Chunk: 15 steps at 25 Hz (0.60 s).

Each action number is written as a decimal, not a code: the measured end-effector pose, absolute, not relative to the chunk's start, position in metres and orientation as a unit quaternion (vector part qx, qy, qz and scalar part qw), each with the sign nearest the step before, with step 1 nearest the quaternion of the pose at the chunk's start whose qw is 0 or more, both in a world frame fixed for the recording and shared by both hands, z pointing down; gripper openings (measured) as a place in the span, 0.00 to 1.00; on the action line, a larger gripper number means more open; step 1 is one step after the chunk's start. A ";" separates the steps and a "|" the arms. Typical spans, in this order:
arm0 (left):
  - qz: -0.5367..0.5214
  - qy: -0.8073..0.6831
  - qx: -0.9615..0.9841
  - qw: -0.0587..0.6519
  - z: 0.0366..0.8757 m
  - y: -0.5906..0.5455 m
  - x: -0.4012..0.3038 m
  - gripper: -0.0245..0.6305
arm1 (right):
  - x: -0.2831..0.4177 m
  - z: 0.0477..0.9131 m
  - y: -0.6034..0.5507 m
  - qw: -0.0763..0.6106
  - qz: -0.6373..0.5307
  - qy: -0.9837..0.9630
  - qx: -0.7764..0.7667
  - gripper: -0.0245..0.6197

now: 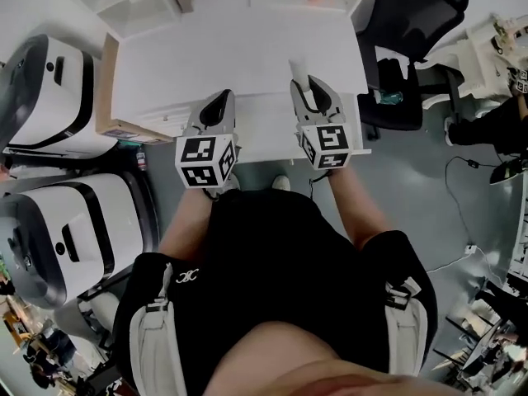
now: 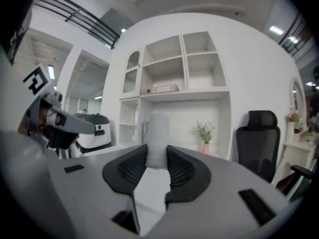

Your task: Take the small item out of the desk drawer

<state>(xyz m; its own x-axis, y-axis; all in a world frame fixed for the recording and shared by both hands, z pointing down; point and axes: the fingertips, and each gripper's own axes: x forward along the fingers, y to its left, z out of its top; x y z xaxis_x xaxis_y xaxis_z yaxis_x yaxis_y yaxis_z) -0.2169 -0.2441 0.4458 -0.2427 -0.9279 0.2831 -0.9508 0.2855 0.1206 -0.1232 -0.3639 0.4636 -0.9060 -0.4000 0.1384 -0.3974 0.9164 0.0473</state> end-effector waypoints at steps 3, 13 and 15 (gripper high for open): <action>0.032 -0.778 0.612 0.139 0.433 -0.254 -0.213 0.06 | -0.098 0.426 -0.382 0.024 0.009 -0.964 0.265 0.21; 0.029 -0.758 0.639 0.129 0.419 -0.273 -0.206 0.06 | -0.059 0.395 -0.396 -0.016 0.020 -0.944 0.328 0.21; 0.028 -0.756 0.642 0.126 0.416 -0.274 -0.205 0.06 | -0.059 0.395 -0.395 -0.017 0.022 -0.944 0.330 0.21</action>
<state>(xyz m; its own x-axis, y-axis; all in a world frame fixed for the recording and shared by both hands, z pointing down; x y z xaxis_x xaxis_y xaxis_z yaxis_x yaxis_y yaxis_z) -0.2049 -0.2736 0.4155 -0.1435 -0.9635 0.2262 -0.9777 0.1734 0.1183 -0.0589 -0.3955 0.3946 -0.7817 -0.6234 -0.0171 -0.6219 0.7813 -0.0532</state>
